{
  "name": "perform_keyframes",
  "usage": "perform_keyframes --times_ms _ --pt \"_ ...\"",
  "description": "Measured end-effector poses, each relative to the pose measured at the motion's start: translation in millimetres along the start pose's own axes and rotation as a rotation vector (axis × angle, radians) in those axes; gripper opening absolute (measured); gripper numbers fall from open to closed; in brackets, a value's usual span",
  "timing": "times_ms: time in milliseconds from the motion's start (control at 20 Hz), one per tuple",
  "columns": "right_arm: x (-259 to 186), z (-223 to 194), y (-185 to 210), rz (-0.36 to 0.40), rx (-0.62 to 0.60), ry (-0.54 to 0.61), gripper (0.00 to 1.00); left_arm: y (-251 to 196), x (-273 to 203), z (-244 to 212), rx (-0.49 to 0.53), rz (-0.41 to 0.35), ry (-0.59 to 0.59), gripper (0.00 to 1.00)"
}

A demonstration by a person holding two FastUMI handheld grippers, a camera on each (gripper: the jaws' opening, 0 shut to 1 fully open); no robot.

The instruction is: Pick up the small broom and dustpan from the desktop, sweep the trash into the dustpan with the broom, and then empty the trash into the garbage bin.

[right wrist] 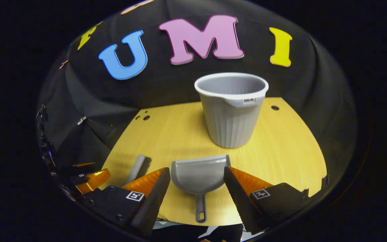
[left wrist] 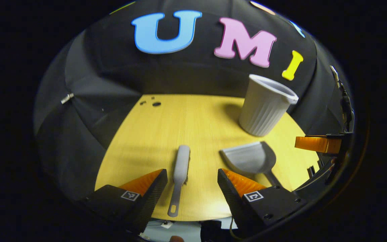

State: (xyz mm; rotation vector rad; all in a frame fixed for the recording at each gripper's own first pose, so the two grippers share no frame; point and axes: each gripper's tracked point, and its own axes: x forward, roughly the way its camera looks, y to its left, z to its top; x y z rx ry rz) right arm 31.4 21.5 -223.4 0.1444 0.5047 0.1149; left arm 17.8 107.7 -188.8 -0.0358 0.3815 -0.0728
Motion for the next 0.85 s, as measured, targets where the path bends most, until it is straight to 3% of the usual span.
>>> perform_keyframes --times_ms 50,200,400,500,600,750,850 --pt "-7 14 1 -0.005 -0.023 -0.061 0.99 -3 -11 14 0.000 0.011 -0.062 0.97" --pt "-30 39 -1 -0.022 -0.078 -0.203 0.99 -7 -43 54 -0.004 0.036 -0.248 0.96" --pt "-59 45 4 0.002 -0.062 -0.308 0.99 -20 -79 71 -0.066 0.052 -0.397 0.96" --pt "-70 46 -1 -0.007 -0.070 -0.370 0.99 -28 -98 77 -0.079 0.095 -0.474 0.96" --pt "-84 47 -1 0.018 -0.108 -0.422 0.99 -37 -107 75 -0.085 0.130 -0.513 0.96" --pt "-88 40 -25 0.009 -0.177 -0.420 0.98 -66 -115 72 -0.083 0.126 -0.530 0.96" --pt "-90 42 -32 0.043 -0.178 -0.409 0.98 -81 -115 71 -0.084 0.136 -0.520 0.96"
